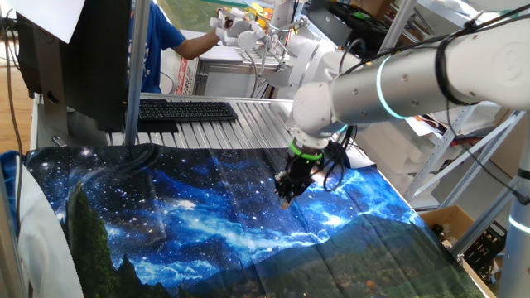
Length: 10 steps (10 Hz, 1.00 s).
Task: Pick up the small block on the left and move it to the right
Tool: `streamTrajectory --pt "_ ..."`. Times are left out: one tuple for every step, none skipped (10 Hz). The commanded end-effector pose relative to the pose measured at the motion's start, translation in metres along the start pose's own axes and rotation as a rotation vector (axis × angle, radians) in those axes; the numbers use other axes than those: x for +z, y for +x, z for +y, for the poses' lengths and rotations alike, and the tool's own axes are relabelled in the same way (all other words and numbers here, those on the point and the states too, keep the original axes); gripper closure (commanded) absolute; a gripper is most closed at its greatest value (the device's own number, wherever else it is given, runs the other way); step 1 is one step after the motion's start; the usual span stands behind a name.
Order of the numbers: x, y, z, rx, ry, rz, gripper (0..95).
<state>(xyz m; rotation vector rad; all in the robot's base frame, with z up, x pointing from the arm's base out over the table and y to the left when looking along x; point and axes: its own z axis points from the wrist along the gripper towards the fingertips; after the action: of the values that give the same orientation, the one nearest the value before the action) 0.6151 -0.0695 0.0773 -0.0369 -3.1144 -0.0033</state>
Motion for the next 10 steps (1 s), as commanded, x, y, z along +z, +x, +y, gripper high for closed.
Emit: streamTrajectory --pt "-0.017 -0.002 -0.003 0.001 0.011 0.006 95.0" --pt "-0.025 -0.002 -0.003 0.002 0.014 0.007 95.0" --pt "-0.032 -0.001 -0.001 0.008 0.013 0.003 95.0" --pt "-0.035 0.0 0.003 0.012 0.014 -0.002 95.0" --pt "-0.035 0.002 0.007 0.013 0.012 -0.003 95.0" --pt "-0.033 0.006 0.013 0.022 0.009 -0.004 95.0" --pt "-0.033 0.012 0.023 0.043 0.003 -0.003 95.0" --pt "-0.035 0.014 0.028 0.052 0.003 -0.003 95.0" --pt "-0.038 0.018 0.038 0.066 0.003 0.0 95.0" --pt "-0.039 0.019 0.047 0.078 0.003 0.0 95.0"
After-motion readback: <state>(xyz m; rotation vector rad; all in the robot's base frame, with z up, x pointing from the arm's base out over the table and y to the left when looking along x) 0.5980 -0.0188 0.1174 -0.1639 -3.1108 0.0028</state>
